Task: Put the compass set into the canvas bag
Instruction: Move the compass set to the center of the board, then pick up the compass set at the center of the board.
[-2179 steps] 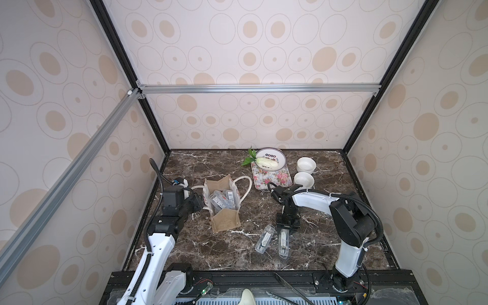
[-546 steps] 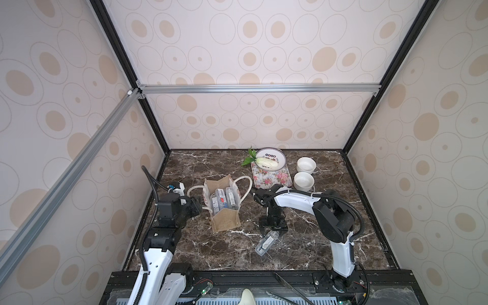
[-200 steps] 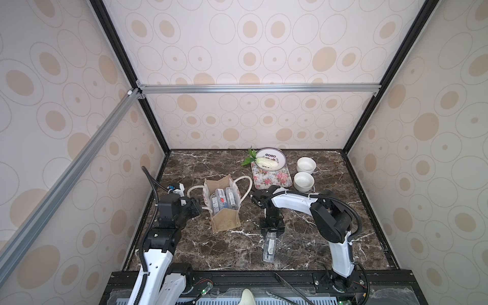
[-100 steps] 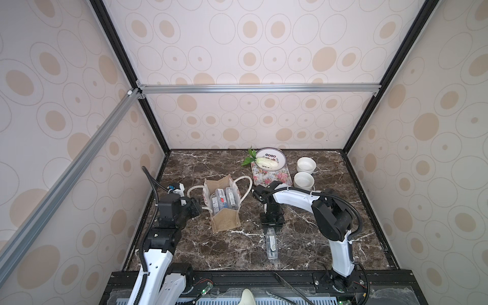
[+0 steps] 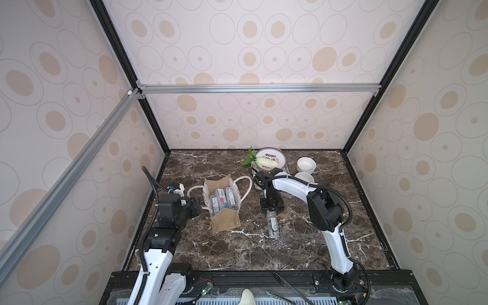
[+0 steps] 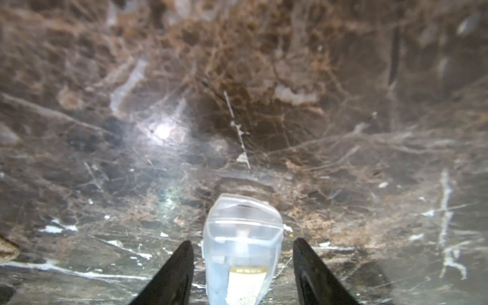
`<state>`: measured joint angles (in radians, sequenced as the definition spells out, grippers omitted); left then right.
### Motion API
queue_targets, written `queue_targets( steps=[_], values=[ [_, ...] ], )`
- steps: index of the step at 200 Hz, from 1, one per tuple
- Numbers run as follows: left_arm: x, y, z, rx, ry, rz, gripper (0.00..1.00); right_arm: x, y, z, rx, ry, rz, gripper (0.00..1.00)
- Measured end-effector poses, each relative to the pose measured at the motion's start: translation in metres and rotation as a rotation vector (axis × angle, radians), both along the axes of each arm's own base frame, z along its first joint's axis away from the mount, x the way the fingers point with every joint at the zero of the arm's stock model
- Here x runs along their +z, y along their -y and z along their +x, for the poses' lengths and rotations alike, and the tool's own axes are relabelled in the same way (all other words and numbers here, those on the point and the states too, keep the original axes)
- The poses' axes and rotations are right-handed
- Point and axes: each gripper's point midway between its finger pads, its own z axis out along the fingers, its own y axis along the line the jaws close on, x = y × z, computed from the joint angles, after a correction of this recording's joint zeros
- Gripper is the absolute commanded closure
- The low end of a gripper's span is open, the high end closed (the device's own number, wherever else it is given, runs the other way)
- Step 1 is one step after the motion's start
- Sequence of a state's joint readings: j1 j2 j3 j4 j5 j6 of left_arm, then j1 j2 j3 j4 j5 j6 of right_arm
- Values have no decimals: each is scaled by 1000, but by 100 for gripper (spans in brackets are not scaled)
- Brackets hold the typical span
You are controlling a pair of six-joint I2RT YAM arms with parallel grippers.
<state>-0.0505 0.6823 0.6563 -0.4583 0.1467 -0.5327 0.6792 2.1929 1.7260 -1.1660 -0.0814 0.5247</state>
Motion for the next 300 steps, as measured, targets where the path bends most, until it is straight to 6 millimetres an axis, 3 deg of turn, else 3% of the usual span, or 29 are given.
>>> queue_targets(
  steps=[37, 80, 152, 202, 230, 243, 263, 300],
  values=[
    [-1, 0, 0, 0, -1, 0, 47, 4, 8, -35, 33, -24, -29, 25],
    [-3, 0, 0, -1, -5, 0, 47, 1, 4, -58, 60, -40, -34, 31],
    [1, 0, -2, 0, 9, -2, 46, -11, 3, -55, 44, -49, -38, 41],
    [2, 0, -2, 0, 13, -2, 46, -11, 4, -49, 15, -46, -16, 58],
    [7, -1, -1, 4, 22, 0, 45, -8, 9, -46, 19, -17, -27, 63],
    [12, -2, 1, 9, 29, 5, 45, 1, 15, -44, 16, 11, -32, 63],
    [21, -4, 3, 17, 43, 17, 44, 31, 28, -36, -9, 83, -17, 64],
    [33, -12, 7, 44, 62, 60, 43, 119, 45, -6, -44, 295, 32, 64]
  ],
)
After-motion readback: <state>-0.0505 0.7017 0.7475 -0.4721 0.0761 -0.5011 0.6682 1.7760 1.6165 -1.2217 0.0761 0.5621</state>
